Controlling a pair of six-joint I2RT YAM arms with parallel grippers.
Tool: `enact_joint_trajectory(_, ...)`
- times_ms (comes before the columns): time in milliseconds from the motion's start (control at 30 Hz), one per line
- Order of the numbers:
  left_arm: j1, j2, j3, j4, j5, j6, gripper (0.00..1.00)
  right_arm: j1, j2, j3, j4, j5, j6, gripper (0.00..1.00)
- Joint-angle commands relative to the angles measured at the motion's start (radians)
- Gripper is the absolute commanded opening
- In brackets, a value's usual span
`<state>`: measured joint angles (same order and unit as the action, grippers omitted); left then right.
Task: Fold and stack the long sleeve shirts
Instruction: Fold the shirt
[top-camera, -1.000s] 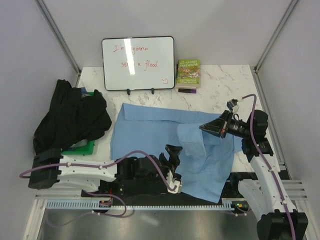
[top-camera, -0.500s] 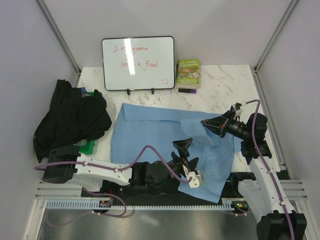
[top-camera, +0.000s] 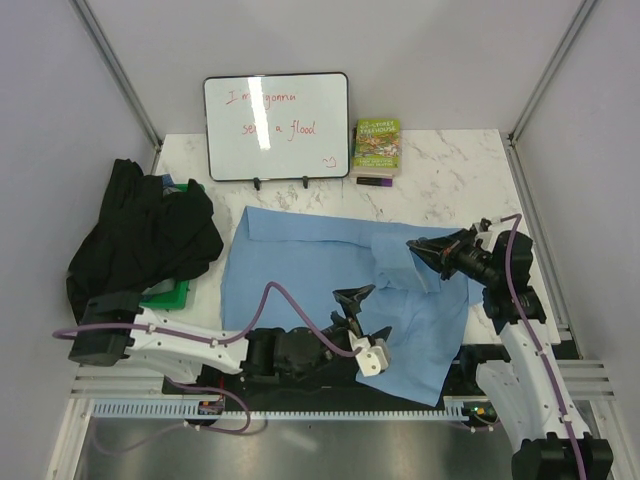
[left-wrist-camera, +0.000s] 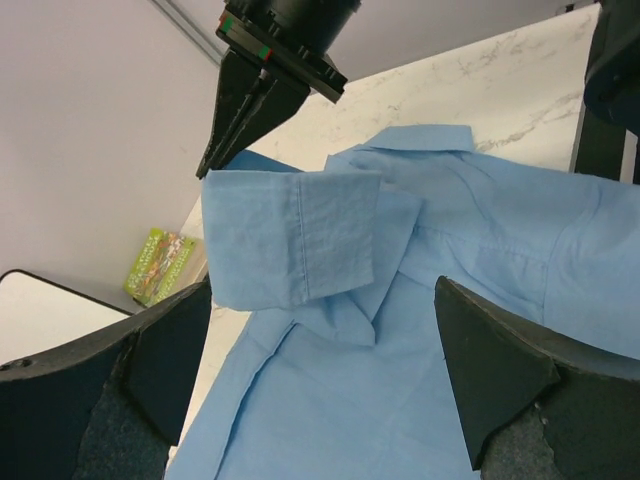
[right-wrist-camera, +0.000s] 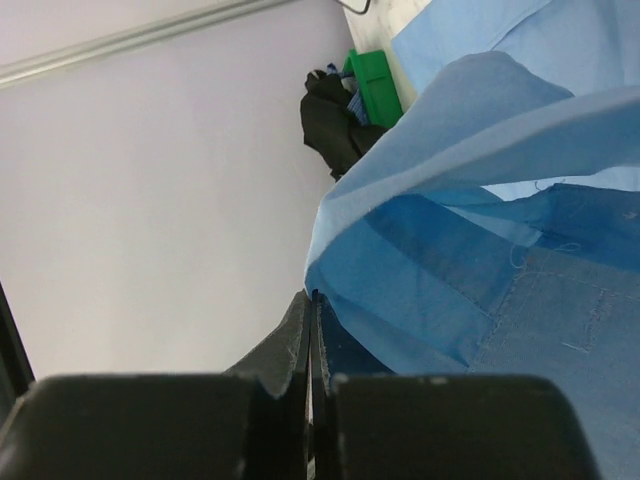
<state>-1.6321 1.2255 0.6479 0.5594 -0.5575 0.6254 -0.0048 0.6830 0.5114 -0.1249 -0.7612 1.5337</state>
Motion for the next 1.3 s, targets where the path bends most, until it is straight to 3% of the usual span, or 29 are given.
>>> enact_joint_trajectory(0, -0.006, 0.122, -0.027, 0.336, -0.05, 0.06, 1.0, 0.023, -0.019, 0.05, -0.078, 0.092, 0.043, 0.0)
enact_joint_trajectory(133, -0.002, 0.377, -0.002, 0.705, -0.123, 0.346, 1.0, 0.032, 0.009, 0.081, -0.12, 0.128, 0.078, 0.0)
enact_joint_trajectory(200, 0.006, 0.451, 0.015, 0.925, -0.139, 0.42, 1.0, 0.046, 0.013, 0.098, -0.179, 0.149, 0.094, 0.0)
enact_joint_trajectory(300, 0.012, 0.58, 0.061, 1.087, -0.165, 0.511, 1.0, 0.049, 0.021, 0.116, -0.222, 0.165, 0.106, 0.0)
enact_joint_trajectory(700, 0.123, 0.739, 0.213, 1.105, -0.147, 0.527, 0.99, 0.057, -0.008, 0.142, -0.334, 0.166, 0.074, 0.0)
enact_joint_trajectory(1100, 0.121, 0.793, 0.259, 1.105, -0.145, 0.493, 0.99, 0.057, -0.002, 0.137, -0.317, 0.157, 0.102, 0.0)
enact_joint_trajectory(1267, 0.181, 0.743, 0.236, 1.103, -0.139, 0.497, 0.9, 0.057, 0.0, 0.141, -0.326, 0.151, 0.089, 0.0)
